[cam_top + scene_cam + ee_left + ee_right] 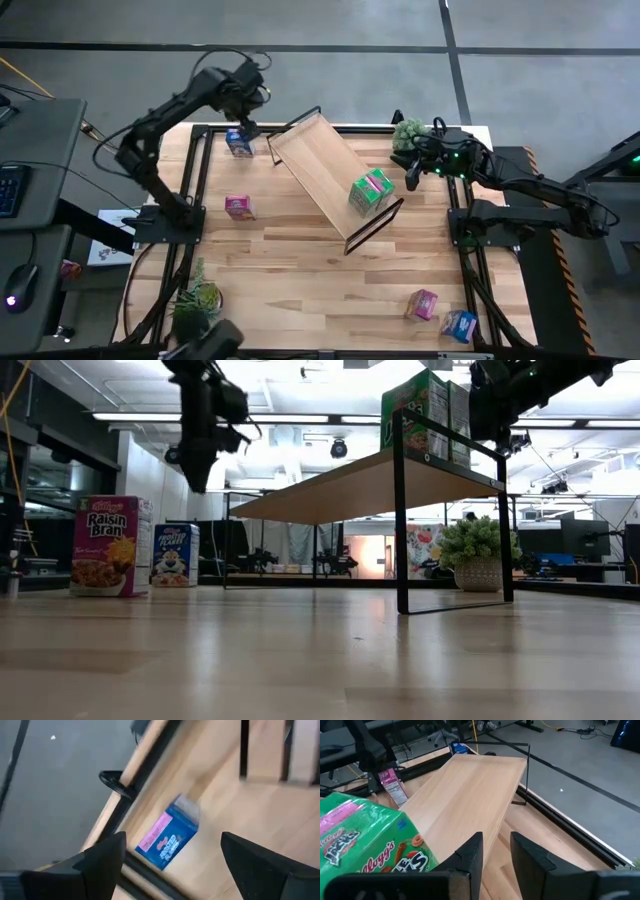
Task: Stack cereal on shelf
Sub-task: Put the top blue cereal box on the shelf
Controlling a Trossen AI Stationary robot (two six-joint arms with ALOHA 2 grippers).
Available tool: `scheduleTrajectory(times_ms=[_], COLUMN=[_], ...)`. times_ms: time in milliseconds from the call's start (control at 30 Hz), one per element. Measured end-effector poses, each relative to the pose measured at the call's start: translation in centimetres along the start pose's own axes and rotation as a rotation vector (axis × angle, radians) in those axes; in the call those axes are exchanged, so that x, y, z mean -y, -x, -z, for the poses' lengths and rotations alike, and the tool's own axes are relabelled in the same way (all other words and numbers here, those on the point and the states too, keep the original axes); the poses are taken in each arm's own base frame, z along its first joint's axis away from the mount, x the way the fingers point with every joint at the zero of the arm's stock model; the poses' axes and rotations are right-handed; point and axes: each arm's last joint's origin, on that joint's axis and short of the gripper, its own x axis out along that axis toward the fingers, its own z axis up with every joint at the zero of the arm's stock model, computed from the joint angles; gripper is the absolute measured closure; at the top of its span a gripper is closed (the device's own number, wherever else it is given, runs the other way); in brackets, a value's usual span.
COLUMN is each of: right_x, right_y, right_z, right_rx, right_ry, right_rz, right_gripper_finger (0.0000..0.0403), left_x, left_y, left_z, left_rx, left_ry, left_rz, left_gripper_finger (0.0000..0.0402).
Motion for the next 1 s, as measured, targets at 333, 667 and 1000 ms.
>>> scheduleTrajectory(times_ms=[333,667,1000], right_x=[0.0,0.0,0.0], right_y=[0.0,0.0,0.0], right_z=[0.2,0.3,0.3], right_rx=[-0.016,-0.035,-0.035], right_ry=[-0.004,-0.003,-0.004], right_rz=[0.000,0.002,0.003], right_gripper_finger=[0.0311,0.0311,0.0311], left_x=[1.3,0.6,-0.4], left_y=[-3.0,-4.3,-6.6], left_z=[-0.9,-1.1,0.0], left_rx=[-0.232,-0.142,-0.186], left_ry=[-0.385,-0.469,-0.503], left_rz=[-0.018,0.048,0.044], left_gripper_finger=[0.0087,0.0087,0.0087])
